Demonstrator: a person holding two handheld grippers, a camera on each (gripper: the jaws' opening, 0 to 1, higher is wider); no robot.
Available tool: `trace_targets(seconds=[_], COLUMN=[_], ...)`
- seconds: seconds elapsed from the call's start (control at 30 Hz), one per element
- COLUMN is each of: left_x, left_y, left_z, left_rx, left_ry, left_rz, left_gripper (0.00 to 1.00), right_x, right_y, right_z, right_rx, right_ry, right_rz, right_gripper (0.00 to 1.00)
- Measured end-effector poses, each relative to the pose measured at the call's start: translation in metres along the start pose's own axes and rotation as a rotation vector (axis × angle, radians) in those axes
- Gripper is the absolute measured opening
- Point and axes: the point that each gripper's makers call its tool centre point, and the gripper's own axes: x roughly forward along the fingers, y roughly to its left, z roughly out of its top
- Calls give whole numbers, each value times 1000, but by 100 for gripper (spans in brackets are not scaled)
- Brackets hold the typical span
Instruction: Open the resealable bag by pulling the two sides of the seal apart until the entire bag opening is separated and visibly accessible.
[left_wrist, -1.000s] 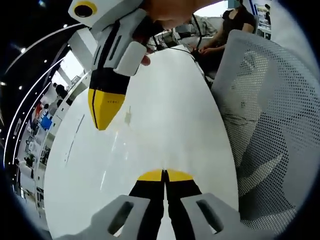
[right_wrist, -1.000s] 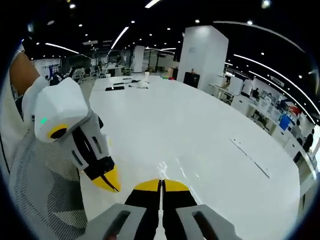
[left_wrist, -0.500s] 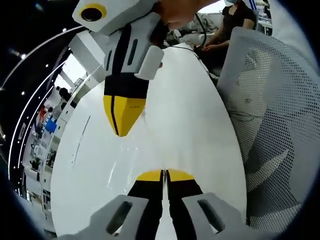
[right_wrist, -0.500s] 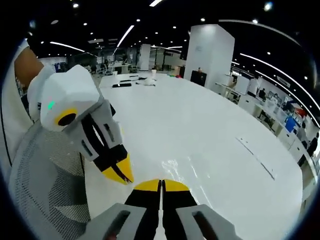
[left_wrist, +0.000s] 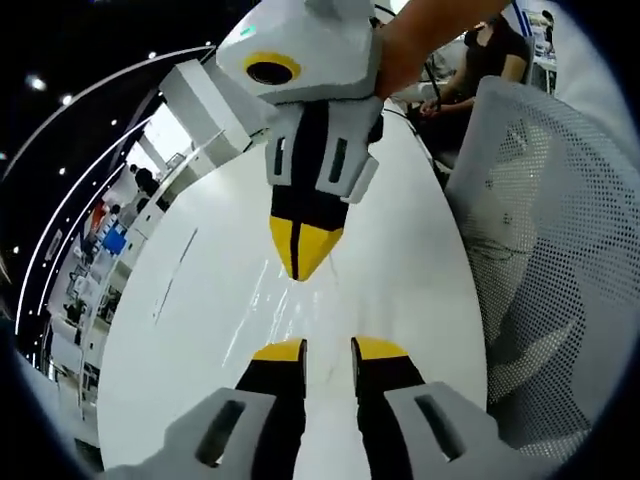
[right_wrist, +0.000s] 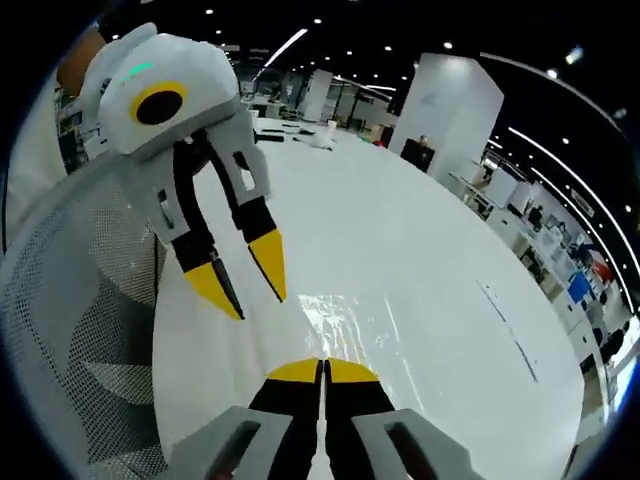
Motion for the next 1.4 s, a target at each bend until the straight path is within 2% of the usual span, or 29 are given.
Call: trace_targets(seconds=[0.17,0.4,0.6,0.83,1.03,1.17,1.27,1.3,1.4], left_x=[-12,-23,-25,-26,-25,-25,-25,-24,-24], left_y=[7,7,6,5,4,4,3,3,1], left_z=[-16,-41,-53,-61,-65,-66,-67,-67,-67], left_rx=[-48,-124,-156,-178,-188,-193,-198,-199,-198], left_ry=[7,32,47,63,68,69,69,69,70], left_rz=[37,67,78,78,77,78,76,75,72], left_gripper=[15,16,17,17,16,16,15,15,15], right_x=[5,13,19,24,23,25,28,29,28], right_y=[1,-11,-25,-49,-53,-46,-29,-20,-21], right_z=[-16,-30,-34,-34,-37,-39,-42,-43,-43], right_rx=[-119,-138,-171,-81,-29,3,72,143,122], right_ry=[52,80,109,126,141,139,131,126,113], right_rz=[-29,-58,-87,-169,-188,-161,-69,-28,-38], right_gripper=[0,0,0,0,0,0,0,0,1])
